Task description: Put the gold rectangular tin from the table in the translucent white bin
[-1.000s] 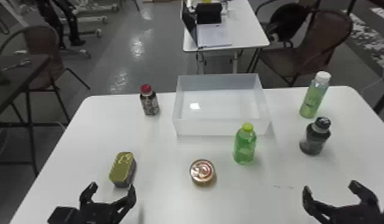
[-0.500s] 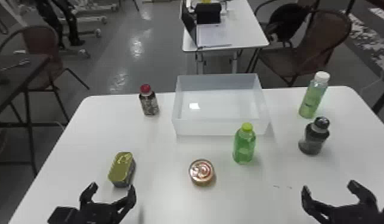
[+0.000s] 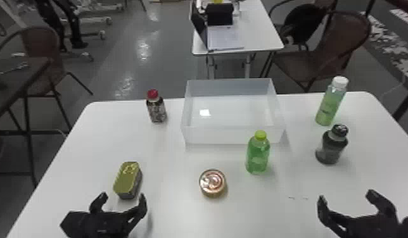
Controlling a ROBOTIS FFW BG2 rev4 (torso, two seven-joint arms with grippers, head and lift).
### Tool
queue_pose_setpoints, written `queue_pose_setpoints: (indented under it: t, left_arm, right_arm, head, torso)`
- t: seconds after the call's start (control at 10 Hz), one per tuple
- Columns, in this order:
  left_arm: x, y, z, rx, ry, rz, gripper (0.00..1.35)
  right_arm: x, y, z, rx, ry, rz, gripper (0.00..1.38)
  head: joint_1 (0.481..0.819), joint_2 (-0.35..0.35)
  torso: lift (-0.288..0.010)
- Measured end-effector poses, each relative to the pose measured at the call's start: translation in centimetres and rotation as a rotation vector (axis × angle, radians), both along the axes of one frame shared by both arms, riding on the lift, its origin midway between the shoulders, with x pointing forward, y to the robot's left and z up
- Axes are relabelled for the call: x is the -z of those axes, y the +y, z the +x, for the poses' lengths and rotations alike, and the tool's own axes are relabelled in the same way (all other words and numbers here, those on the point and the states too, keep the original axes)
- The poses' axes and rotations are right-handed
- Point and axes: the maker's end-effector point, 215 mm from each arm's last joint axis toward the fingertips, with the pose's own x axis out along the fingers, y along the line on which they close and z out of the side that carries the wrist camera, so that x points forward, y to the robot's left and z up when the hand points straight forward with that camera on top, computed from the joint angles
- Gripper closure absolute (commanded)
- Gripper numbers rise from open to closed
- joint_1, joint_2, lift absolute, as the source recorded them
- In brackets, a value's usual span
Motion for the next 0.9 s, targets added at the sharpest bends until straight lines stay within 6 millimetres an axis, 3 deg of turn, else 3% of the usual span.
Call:
queue_pose_setpoints:
  t: [0.4, 0.7, 0.8, 0.9]
  left_arm:
    - [1.9, 0.2, 2.0, 0.001, 0.037, 0.003, 0.1]
    - [1.6, 0.7, 4.7, 0.007, 0.021, 0.04, 0.11]
    - [1.8, 1.4, 5.1, -0.001, 0.028, 0.052, 0.29]
    - [2.4, 1.9, 5.2, -0.001, 0.04, 0.05, 0.73]
  right_arm:
    - [0.1, 0.2, 0.2, -0.001, 0.001, 0.011, 0.08]
    - [0.1, 0.8, 0.5, -0.016, -0.003, 0.02, 0.08]
    - [0.1, 0.9, 0.6, -0.018, -0.004, 0.024, 0.08]
    - [0.1, 1.1, 0.7, -0.02, -0.004, 0.027, 0.08]
  head:
    - [0.695, 0.116]
    - [0.695, 0.121]
    - [0.695, 0.132]
    - [0.695, 0.141]
  torso:
    - [-0.091]
    - [-0.091]
    - [-0.091]
    - [-0.091]
